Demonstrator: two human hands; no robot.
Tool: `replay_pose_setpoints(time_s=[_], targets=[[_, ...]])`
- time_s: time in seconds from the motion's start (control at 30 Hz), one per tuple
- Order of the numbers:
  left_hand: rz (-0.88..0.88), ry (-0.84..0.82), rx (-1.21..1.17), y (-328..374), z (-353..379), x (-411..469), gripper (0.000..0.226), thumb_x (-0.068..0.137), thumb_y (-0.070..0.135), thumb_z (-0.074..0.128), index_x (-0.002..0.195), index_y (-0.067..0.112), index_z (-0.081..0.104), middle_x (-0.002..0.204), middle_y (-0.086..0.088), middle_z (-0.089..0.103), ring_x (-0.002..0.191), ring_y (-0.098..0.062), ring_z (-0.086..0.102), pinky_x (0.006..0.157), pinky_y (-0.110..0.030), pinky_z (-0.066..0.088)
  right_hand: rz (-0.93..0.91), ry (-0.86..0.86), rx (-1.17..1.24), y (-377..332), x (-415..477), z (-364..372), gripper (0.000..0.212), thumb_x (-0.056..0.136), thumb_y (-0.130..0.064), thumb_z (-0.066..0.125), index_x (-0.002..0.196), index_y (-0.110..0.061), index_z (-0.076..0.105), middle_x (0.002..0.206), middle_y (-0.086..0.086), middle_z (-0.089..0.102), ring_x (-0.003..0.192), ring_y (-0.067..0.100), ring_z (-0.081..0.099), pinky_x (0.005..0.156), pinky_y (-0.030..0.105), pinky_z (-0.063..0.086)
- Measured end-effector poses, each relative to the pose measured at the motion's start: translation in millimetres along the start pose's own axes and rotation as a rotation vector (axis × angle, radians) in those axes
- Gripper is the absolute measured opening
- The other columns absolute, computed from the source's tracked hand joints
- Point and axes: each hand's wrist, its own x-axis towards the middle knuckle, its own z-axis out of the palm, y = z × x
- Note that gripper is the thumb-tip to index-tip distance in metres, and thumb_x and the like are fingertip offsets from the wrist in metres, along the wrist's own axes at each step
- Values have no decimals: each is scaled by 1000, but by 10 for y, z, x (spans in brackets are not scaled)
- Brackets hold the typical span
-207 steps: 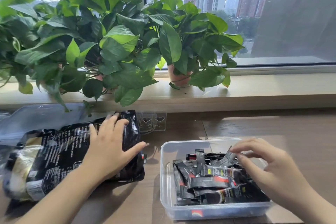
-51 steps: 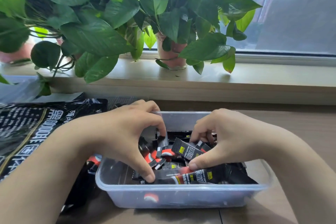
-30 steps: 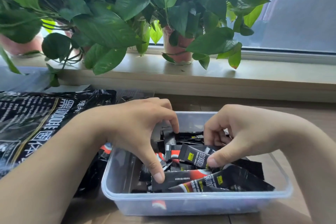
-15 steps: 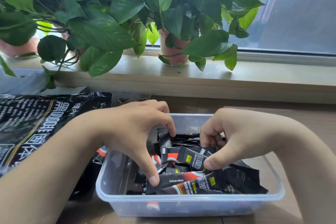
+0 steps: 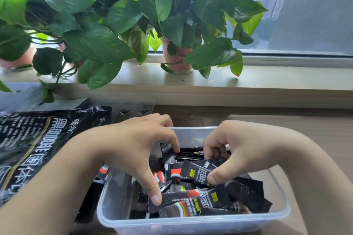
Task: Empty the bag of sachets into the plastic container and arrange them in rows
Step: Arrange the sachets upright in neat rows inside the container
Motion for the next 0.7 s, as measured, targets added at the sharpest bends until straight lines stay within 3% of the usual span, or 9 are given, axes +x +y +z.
replay_pose_setpoints(time_s=[0.17, 0.3, 0.4, 0.53, 0.7], targets=[[-14, -38, -42, 99, -58, -16, 87, 34, 87, 77, 113, 58, 54, 113, 32, 37, 110, 10, 41, 85, -16, 38, 53, 26, 7, -50, -97, 37, 30, 70, -44, 85, 82, -23, 69, 69, -3, 67, 53, 1, 52, 53, 17, 40], [-49, -30, -145, 233, -68, -79, 75, 48, 82, 77, 115, 53, 57, 113, 32, 41, 117, 11, 39, 97, -21, 40, 103, 69, 15, -112, -228, 73, 29, 69, -48, 84, 85, -28, 70, 78, -4, 72, 56, 2, 56, 53, 20, 44], [-81, 68, -237, 295, -44, -198, 58, 63, 76, 75, 112, 48, 62, 118, 29, 47, 123, 7, 40, 104, -25, 38, 122, 134, 23, -161, -355, 106, 25, 69, -47, 83, 84, -33, 70, 78, -9, 72, 62, 5, 63, 56, 21, 48], [-115, 251, -289, 314, 72, -441, 40, 71, 63, 78, 106, 45, 68, 130, 31, 43, 130, 14, 34, 102, -7, 29, 143, 276, 24, -203, -490, 170, 21, 70, -46, 84, 84, -35, 72, 80, -12, 71, 70, 4, 65, 64, 22, 52], [-203, 343, -209, 316, 158, -582, 30, 78, 43, 78, 106, 42, 68, 144, 20, 38, 138, 7, 26, 113, -18, 27, 125, 440, 34, -260, -553, 313, 9, 77, -38, 80, 80, -34, 72, 78, -15, 69, 64, 2, 62, 63, 19, 49]])
